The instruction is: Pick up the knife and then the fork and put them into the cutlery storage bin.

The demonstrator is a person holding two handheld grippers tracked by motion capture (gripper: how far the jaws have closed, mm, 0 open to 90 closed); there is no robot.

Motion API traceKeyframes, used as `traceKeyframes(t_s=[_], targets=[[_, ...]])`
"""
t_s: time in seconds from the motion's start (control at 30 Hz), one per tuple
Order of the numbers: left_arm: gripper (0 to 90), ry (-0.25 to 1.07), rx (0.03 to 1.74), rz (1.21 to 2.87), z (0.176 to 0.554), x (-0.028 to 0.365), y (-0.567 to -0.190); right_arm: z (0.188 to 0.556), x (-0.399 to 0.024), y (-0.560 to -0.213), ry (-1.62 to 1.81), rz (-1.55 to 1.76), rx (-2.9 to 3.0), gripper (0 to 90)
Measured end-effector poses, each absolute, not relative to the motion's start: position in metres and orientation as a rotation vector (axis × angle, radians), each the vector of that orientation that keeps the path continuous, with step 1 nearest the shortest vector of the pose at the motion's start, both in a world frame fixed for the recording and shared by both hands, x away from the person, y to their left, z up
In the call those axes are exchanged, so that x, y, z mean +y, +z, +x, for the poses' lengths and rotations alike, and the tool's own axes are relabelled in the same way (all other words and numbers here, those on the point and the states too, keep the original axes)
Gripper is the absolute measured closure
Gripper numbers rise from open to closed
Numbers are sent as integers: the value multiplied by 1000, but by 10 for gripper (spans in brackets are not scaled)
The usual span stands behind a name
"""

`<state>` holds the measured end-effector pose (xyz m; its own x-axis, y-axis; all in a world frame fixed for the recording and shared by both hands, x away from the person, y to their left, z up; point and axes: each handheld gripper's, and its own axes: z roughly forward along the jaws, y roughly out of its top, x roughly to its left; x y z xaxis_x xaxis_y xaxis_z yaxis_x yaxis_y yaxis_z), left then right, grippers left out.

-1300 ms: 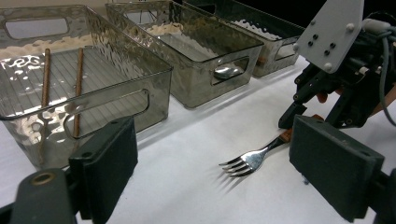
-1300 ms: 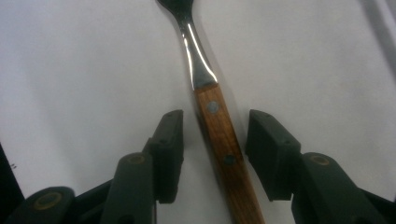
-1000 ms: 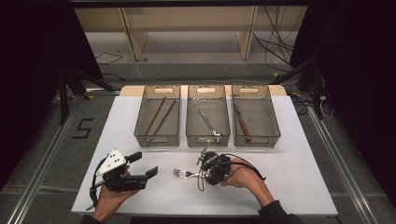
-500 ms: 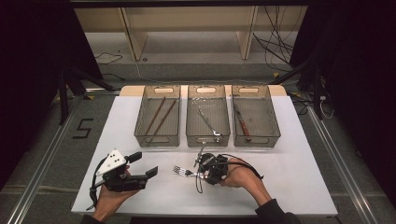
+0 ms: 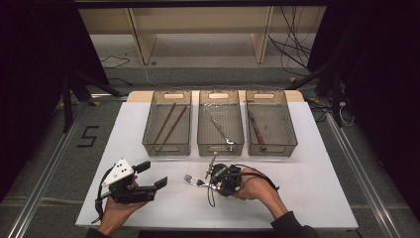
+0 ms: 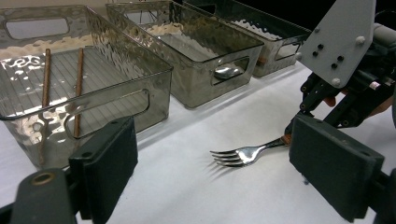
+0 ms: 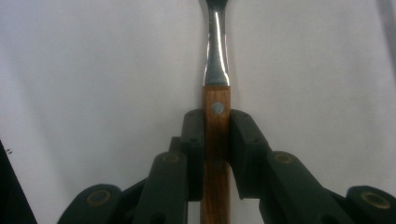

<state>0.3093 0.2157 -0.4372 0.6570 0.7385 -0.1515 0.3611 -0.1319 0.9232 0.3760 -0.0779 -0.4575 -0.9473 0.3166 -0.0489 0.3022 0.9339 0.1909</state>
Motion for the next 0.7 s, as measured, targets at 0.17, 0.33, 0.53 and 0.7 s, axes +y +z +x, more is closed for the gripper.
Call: traceKeyframes(t_s=[0.17,0.33,0.53,0.7], targets=[[149,415,893,1738,309,216,-437,376,-78,-457,280,494,3014,773],[149,414,895,1736,309,216,-437,377,-80,-456,292,507,3009,773],[149,413,894,1737,309,216,-437,379,-85,-450,344,557,2995,774],[149,414,894,1737,309,216,-437,382,-92,-444,406,582,2976,775]])
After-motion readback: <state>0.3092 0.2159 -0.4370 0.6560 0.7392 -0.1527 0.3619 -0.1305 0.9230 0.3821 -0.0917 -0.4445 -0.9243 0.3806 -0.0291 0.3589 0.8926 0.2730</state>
